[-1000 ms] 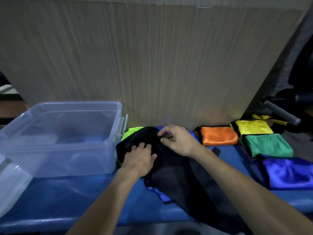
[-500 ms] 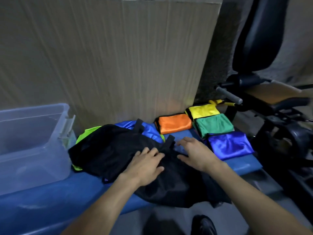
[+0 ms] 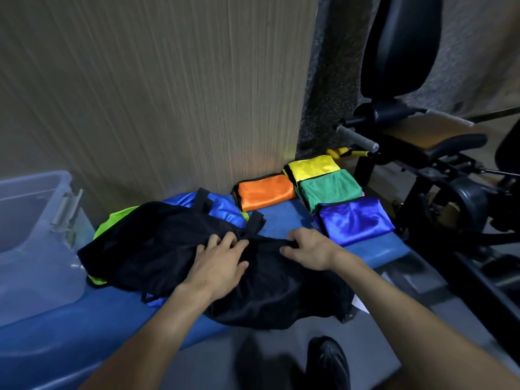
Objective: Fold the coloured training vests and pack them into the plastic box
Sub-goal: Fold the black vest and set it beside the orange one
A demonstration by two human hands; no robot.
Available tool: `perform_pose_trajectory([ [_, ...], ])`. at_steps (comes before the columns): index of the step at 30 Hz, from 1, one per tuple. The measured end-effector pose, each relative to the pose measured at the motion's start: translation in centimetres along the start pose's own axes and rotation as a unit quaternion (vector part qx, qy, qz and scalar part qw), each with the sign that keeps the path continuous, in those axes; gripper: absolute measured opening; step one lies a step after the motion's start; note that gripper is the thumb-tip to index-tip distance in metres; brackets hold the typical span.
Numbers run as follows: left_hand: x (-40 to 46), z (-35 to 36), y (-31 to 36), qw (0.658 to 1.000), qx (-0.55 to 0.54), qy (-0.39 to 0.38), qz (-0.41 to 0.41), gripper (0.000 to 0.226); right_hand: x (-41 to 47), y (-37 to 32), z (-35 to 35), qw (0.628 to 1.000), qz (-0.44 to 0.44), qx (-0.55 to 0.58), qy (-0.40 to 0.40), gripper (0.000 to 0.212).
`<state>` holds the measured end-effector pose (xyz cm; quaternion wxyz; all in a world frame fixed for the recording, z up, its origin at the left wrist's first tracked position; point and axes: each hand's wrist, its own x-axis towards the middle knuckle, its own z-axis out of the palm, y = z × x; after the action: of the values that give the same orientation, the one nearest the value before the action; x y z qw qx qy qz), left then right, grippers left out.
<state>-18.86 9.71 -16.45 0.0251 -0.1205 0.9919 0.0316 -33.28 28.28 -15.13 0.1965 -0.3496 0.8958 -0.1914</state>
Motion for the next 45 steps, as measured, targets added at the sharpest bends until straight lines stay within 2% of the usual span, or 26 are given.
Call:
perform_pose_trajectory([
  [5, -0.1, 0.0, 0.3, 1.000, 0.003, -0.001, -0.008, 0.053, -0.5, 0.0, -0.5, 0.998, 0.003, 0.025, -0.051, 0.037],
  [13, 0.0, 0.3, 0.3, 1.000, 0.004, 0.004, -0.031, 0.051, -1.1, 1.0, -1.5, 0.992, 0.054, 0.009, -0.113, 0.029],
  [15, 0.1, 0.6, 0.0, 0.999, 0.009, 0.010, -0.046, 0.050, -1.5, 0.6, -2.3, 0.993, 0.038, 0.075, -0.086, 0.023],
  [18, 0.4, 0.7, -1.1, 0.997, 0.017, 0.022, -0.077, 0.051, -1.0, 0.6, -3.2, 0.983, 0.017, 0.181, -0.040, 0.025],
  [23, 1.0, 0.7, -2.7, 0.995, 0.028, 0.029, -0.089, 0.050, -0.6, 1.8, -3.8, 0.988, 0.049, 0.135, -0.060, 0.028],
  [25, 1.2, 0.5, -2.5, 0.995, 0.040, 0.023, -0.090, 0.049, -0.6, 2.3, -4.2, 0.986, 0.065, 0.153, -0.012, 0.033],
  [28, 1.3, -0.4, -1.8, 0.994, 0.056, 0.031, -0.089, 0.048, -0.5, 2.2, -4.4, 0.956, 0.078, 0.271, 0.079, 0.036],
  [30, 1.1, -1.4, -0.6, 0.994, -0.002, 0.107, -0.029, 0.049, -0.5, 1.5, -4.4, 0.929, 0.094, 0.344, 0.096, 0.035],
  [32, 0.3, -2.7, 1.7, 0.975, -0.133, 0.159, 0.083, 0.049, -0.2, 0.9, -4.2, 0.918, 0.109, 0.369, 0.097, 0.035],
  [33, -0.2, -3.4, 3.0, 0.962, -0.187, 0.152, 0.127, 0.054, 0.0, 0.6, -4.1, 0.918, 0.112, 0.368, 0.096, 0.034],
  [35, -0.9, -3.7, 5.2, 0.953, -0.216, 0.132, 0.169, 0.067, 0.2, 0.1, -4.0, 0.919, 0.110, 0.368, 0.090, 0.031],
  [38, -0.5, -2.8, 6.5, 0.952, -0.208, 0.157, 0.163, 0.063, 0.0, -0.7, -4.1, 0.920, 0.107, 0.369, 0.072, 0.032],
  [41, 0.3, -2.3, 6.4, 0.942, -0.239, 0.186, 0.146, 0.029, -0.6, -1.2, -4.3, 0.913, 0.105, 0.390, 0.055, 0.057],
  [42, 0.6, -2.1, 6.4, 0.936, -0.267, 0.186, 0.134, 0.023, -0.8, -1.2, -4.5, 0.903, 0.107, 0.414, 0.050, 0.061],
  [45, 1.1, -1.6, 6.1, 0.907, -0.376, 0.171, 0.077, 0.014, -1.9, -1.3, -5.2, 0.848, 0.089, 0.521, 0.023, 0.051],
])
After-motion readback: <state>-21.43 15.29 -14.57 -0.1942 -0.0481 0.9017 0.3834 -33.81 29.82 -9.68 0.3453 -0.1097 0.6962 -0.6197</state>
